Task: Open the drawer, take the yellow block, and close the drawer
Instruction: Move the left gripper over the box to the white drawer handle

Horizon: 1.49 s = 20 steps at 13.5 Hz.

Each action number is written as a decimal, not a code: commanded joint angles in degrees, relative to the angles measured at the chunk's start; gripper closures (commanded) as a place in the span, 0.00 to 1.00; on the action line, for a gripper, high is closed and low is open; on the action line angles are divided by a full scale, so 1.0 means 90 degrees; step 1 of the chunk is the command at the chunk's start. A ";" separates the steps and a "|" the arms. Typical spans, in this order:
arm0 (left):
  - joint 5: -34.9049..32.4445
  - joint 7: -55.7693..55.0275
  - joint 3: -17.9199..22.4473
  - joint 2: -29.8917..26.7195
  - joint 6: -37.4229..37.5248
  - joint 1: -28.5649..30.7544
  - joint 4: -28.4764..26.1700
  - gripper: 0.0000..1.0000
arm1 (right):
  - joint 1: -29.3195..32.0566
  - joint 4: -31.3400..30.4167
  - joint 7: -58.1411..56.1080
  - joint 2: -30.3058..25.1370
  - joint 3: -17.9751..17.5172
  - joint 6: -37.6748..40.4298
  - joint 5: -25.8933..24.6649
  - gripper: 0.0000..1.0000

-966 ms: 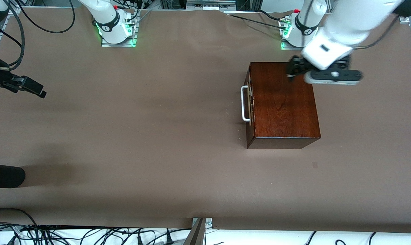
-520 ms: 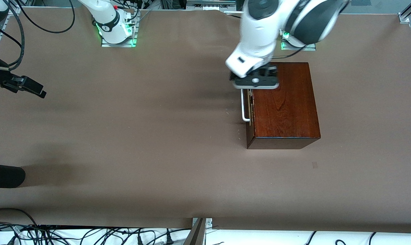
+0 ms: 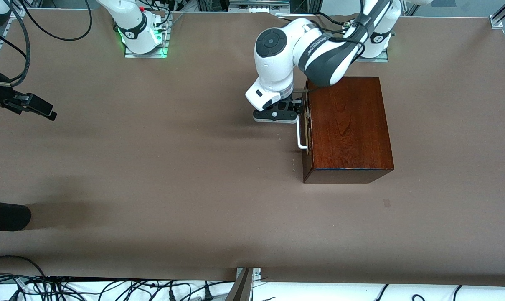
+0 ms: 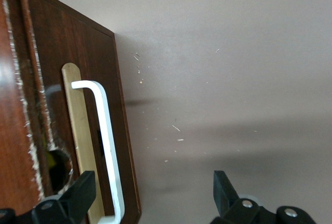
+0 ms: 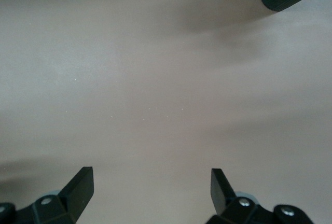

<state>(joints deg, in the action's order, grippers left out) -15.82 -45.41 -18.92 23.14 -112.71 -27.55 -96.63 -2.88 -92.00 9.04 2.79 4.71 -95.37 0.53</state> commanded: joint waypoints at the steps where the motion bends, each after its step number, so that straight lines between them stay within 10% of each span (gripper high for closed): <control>1: -0.0400 -0.0033 0.0003 -0.0101 -0.0163 0.0005 -0.0231 0.00 | 0.0047 0.0145 0.0021 0.0051 -0.0016 0.0079 0.0097 0.00; 20: -0.0625 -0.0442 0.0257 0.0593 -0.0445 -0.0005 -0.0309 0.00 | 0.0047 0.0135 0.0011 0.0051 -0.0016 0.0098 0.0097 0.00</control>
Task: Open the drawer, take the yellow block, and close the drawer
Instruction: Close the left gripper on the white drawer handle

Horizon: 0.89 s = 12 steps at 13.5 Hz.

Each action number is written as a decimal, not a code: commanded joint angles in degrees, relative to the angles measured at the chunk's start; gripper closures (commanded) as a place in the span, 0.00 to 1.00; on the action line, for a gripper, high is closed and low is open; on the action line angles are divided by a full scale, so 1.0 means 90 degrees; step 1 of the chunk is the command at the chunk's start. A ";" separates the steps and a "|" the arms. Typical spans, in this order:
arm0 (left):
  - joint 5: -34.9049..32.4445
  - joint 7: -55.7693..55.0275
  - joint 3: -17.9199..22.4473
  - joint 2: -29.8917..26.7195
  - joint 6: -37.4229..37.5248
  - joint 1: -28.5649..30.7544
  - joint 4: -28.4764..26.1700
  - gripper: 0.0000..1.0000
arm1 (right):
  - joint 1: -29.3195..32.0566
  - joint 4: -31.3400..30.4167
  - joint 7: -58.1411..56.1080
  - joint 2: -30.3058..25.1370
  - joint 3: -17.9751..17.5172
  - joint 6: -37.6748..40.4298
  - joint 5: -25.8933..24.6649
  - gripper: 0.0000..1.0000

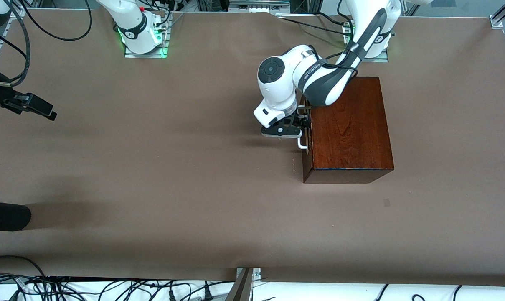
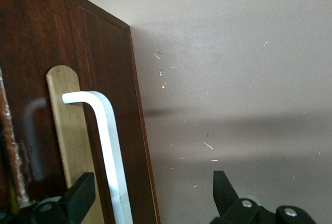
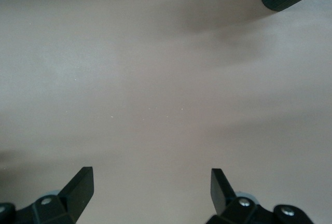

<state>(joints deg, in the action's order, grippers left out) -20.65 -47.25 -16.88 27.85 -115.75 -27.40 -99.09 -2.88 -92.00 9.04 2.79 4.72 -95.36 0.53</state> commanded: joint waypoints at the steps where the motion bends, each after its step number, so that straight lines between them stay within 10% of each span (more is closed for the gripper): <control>1: -0.0108 -0.0403 0.0030 0.0127 -0.0205 -0.0050 -0.0035 0.00 | 0.0047 0.0135 0.0021 0.0052 -0.0016 0.0108 0.0097 0.00; 12: 0.0184 -0.0989 0.0127 0.0537 -0.0401 -0.0566 0.0305 0.00 | 0.0037 0.0135 0.0031 0.0081 -0.0026 0.0098 0.0097 0.00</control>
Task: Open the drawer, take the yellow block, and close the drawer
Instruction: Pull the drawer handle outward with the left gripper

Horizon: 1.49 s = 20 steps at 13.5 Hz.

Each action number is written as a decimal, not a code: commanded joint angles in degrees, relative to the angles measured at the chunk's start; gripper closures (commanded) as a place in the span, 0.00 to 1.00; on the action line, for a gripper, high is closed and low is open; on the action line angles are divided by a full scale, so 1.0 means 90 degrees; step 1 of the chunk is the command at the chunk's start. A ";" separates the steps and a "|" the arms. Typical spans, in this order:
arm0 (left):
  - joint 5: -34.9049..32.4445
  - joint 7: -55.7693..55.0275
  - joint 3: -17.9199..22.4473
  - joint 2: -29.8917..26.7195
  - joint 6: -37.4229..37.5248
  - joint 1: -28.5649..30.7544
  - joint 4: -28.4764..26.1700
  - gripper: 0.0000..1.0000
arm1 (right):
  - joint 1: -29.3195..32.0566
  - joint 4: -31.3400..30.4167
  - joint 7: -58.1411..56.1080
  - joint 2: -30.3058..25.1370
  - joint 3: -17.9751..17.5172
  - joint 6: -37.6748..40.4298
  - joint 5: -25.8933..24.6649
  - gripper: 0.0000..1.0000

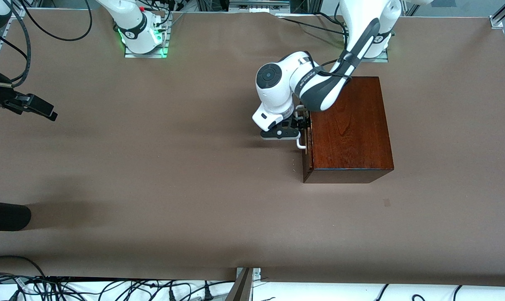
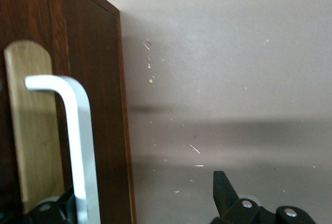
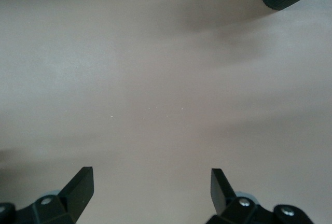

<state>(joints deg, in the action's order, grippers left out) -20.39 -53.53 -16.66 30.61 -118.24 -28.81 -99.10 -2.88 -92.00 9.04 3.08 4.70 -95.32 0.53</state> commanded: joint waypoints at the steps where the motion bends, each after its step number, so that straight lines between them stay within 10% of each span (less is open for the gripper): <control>1: 0.0166 -0.0399 0.0248 0.0328 -0.0124 -0.0635 0.0482 0.00 | 0.0037 0.0135 0.0031 0.0049 -0.0025 0.0093 0.0097 0.00; 20: 0.1572 -0.0820 0.1490 0.1589 -0.0085 -0.2356 0.2788 0.00 | 0.0027 0.0135 0.0070 0.0049 -0.0025 0.0092 0.0097 0.00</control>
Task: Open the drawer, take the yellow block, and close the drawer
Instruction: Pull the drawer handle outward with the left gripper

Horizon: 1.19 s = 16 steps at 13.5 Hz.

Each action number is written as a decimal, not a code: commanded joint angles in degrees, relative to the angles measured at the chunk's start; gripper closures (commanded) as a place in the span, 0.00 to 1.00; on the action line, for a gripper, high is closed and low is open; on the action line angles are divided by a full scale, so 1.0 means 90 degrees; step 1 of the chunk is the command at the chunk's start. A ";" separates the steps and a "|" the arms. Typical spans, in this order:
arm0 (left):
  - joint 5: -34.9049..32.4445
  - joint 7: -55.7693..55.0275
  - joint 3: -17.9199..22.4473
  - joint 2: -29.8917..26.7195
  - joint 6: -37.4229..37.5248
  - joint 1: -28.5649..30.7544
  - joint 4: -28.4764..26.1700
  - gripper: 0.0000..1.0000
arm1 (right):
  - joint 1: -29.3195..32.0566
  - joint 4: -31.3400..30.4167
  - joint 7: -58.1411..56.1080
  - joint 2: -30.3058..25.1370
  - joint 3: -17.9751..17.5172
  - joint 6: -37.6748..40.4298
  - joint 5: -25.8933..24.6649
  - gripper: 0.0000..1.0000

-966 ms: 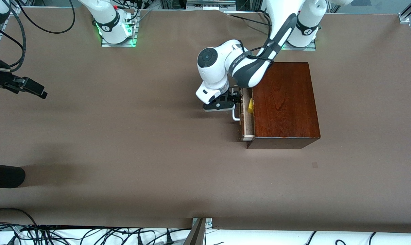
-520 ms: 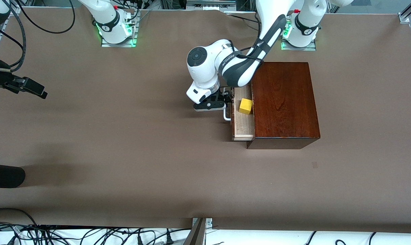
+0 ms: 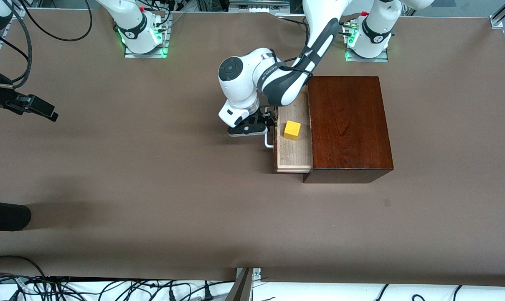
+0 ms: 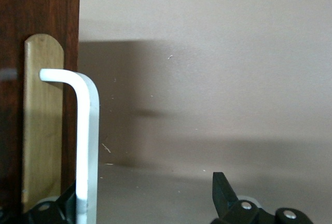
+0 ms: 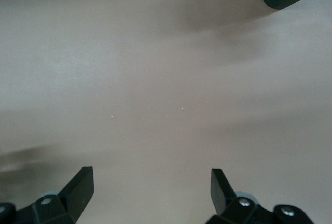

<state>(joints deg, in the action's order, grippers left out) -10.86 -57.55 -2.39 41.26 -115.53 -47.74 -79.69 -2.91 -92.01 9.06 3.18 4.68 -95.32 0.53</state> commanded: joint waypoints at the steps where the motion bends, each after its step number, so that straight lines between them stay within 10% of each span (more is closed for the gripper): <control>1: 0.0514 -0.0373 -0.0096 0.0406 -0.0386 -0.0252 0.0689 0.00 | 0.0030 0.0145 0.0077 0.0037 -0.0032 0.0093 0.0097 0.00; 16: 0.0377 -0.0295 -0.0154 0.0016 0.0238 -0.0125 0.0592 0.00 | 0.0020 0.0145 0.0077 0.0037 -0.0042 0.0083 0.0097 0.00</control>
<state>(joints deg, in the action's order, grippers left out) -10.03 -58.35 -2.44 42.70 -114.63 -48.51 -76.19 -2.95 -92.00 9.08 3.18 4.56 -95.32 0.53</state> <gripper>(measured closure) 0.000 0.000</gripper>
